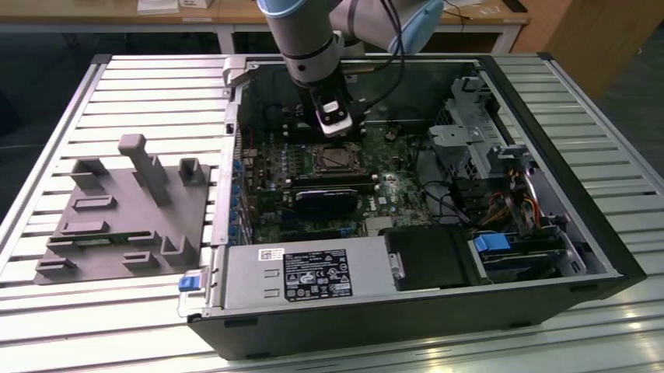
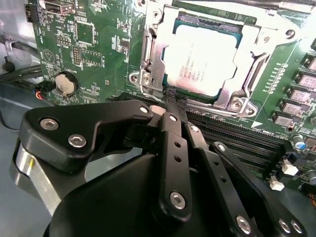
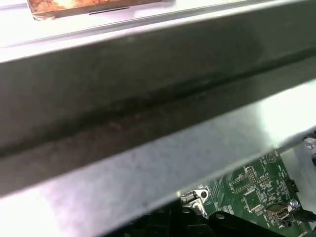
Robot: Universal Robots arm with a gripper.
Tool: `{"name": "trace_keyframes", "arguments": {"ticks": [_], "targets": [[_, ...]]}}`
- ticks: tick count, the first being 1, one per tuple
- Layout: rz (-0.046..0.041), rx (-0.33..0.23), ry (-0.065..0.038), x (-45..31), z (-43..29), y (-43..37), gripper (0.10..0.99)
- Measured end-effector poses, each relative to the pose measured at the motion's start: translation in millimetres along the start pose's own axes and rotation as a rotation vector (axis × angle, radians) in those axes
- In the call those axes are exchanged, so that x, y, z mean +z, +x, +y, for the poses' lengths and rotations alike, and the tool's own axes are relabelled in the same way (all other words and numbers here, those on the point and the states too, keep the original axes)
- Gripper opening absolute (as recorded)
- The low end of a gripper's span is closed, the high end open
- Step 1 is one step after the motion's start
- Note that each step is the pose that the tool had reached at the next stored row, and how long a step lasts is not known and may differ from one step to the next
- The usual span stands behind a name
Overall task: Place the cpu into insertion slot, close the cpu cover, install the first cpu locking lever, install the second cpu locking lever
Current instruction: 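Install the first cpu locking lever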
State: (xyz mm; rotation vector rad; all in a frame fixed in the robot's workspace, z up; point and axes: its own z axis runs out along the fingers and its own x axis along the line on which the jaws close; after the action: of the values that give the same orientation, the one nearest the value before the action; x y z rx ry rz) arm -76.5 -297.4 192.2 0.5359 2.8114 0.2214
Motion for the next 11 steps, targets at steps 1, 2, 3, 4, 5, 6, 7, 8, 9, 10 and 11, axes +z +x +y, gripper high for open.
{"name": "trace_keyframes", "arguments": {"ticks": [1, 2, 3, 4, 5, 6, 7, 8, 9, 10, 11], "targets": [[-0.0005, 0.001, 0.001, 0.1, 0.0, -0.1, 0.106], [-0.001, 0.002, 0.002, 0.2, 0.1, -0.2, 0.106], [-0.0016, 0.002, 0.004, 0.4, 0.2, -0.4, 0.106], [-0.0024, 0.002, 0.005, 0.5, 0.2, -0.6, 0.106], [-0.0033, 0.002, 0.007, 0.7, 0.3, -0.8, 0.106], [-0.0039, 0.002, 0.009, 0.8, 0.3, -0.9, 0.106], [-0.0039, 0.003, 0.009, 0.9, 0.2, -0.8, 0.106], [-0.004, 0.003, 0.01, 1.2, 0.1, -0.8, 0.106], [-0.0042, 0.003, 0.01, 1.6, 0.1, -0.7, 0.106], [-0.0042, 0.004, 0.01, 2.1, 0.0, -0.6, 0.106], [-0.0042, 0.004, 0.01, 2.5, -0.1, -0.5, 0.106]]}}
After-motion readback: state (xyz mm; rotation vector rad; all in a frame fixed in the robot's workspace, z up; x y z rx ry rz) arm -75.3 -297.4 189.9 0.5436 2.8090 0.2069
